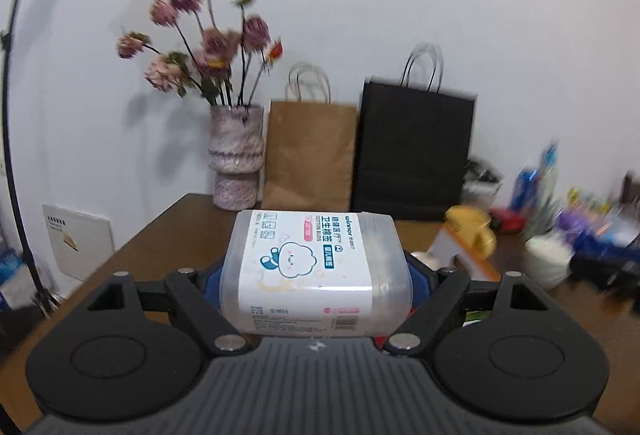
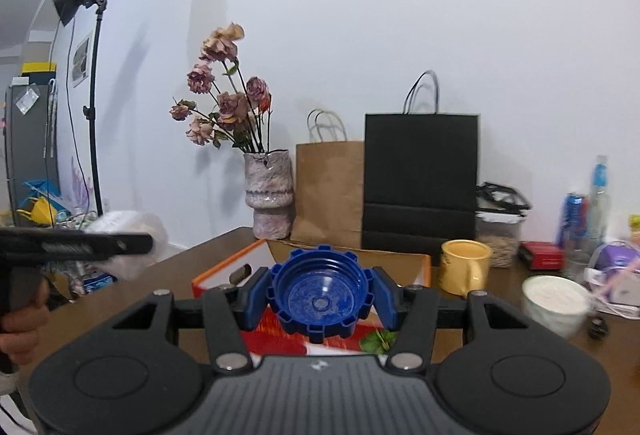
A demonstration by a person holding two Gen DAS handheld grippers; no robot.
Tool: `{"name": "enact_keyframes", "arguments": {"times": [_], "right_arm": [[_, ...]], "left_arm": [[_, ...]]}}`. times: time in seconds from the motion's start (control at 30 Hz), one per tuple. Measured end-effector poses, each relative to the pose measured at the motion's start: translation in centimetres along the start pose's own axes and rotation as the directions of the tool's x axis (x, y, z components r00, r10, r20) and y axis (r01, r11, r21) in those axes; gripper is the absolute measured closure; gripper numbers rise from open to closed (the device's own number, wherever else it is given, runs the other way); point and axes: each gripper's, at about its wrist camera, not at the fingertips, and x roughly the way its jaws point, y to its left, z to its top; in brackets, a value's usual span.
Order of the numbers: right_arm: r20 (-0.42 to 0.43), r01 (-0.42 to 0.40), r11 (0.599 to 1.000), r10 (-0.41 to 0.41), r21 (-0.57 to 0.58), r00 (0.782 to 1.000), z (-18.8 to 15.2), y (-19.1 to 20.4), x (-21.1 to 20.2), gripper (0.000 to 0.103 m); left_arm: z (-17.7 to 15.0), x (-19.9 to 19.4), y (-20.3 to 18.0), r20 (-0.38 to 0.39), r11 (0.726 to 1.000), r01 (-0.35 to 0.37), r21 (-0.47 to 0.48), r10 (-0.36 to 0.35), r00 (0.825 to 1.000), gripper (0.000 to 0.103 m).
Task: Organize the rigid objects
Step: 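Carry the wipes container and blue cap into the box while releasing both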
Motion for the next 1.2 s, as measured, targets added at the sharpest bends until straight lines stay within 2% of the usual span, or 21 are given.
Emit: {"name": "enact_keyframes", "arguments": {"times": [0.07, 0.23, 0.3, 0.43, 0.6, 0.67, 0.77, 0.83, 0.9, 0.93, 1.0, 1.1, 1.2], "right_arm": [[-0.021, -0.039, 0.999, 0.039, 0.011, 0.999, 1.7, -0.9, 2.7, 0.05], [-0.107, -0.046, 0.999, 0.046, 0.007, 0.993, 4.3, -2.9, 10.2, 0.05], [-0.161, -0.068, 0.996, 0.076, 0.053, 0.984, 4.5, -4.1, 13.4, 0.05], [-0.247, -0.039, 0.995, 0.06, 0.092, 0.967, 3.8, -5.6, 19.7, 0.05], [-0.348, -0.01, 0.994, 0.048, 0.112, 0.936, 2.4, -6.2, 26.3, 0.05], [-0.395, -0.003, 0.995, 0.044, 0.104, 0.918, 1.7, -6.2, 29.0, 0.05], [-0.451, 0.002, 0.989, 0.065, 0.146, 0.89, 0.9, -6.8, 32.2, 0.05], [-0.473, 0.025, 0.99, 0.045, 0.141, 0.88, 0.4, -7.0, 33.6, 0.049], [-0.497, 0.032, 0.99, 0.042, 0.14, 0.867, -0.3, -7.1, 34.5, 0.049], [-0.497, 0.033, 0.988, 0.048, 0.152, 0.866, -0.4, -7.1, 34.8, 0.047], [-0.492, 0.037, 0.986, 0.049, 0.163, 0.869, -0.4, -7.0, 34.9, 0.035], [-0.482, 0.044, 0.987, 0.037, 0.155, 0.876, -0.2, -6.9, 34.4, 0.034], [-0.467, 0.051, 0.989, 0.02, 0.14, 0.884, 0.5, -7.0, 33.1, 0.034]], "left_arm": [[1.3, 3.1, -0.1, -0.04, 1.0, 0.005, 0.02, -0.004, 0.999, 0.02], [3.4, 11.0, 0.2, -0.13, 1.0, -0.007, 0.026, 0.011, 0.991, 0.02], [3.5, 13.9, 0.6, -0.18, 1.0, -0.002, 0.018, 0.005, 0.984, 0.02], [2.9, 19.0, -0.1, -0.275, 0.999, 0.041, 0.006, -0.038, 0.961, 0.02], [1.1, 23.5, -2.3, -0.369, 0.997, 0.072, 0.002, -0.066, 0.927, 0.02], [0.6, 25.2, -3.1, -0.401, 0.996, 0.088, -0.019, -0.089, 0.912, 0.019], [0.1, 27.4, -3.7, -0.412, 0.998, 0.068, -0.016, -0.069, 0.909, 0.016], [0.2, 28.4, -3.6, -0.416, 0.999, 0.041, -0.022, -0.047, 0.908, 0.016], [0.6, 28.6, -3.1, -0.425, 0.995, 0.08, -0.066, -0.1, 0.9, 0.011], [0.8, 28.5, -2.9, -0.416, 0.992, 0.097, -0.081, -0.122, 0.901, 0.008], [1.0, 28.4, -2.5, -0.413, 0.993, 0.082, -0.085, -0.11, 0.904, 0.004], [1.1, 28.5, -1.9, -0.419, 0.993, 0.071, -0.098, -0.106, 0.902, 0.005], [1.3, 27.7, -1.2, -0.412, 0.995, 0.052, -0.091, -0.085, 0.907, 0.005]]}}
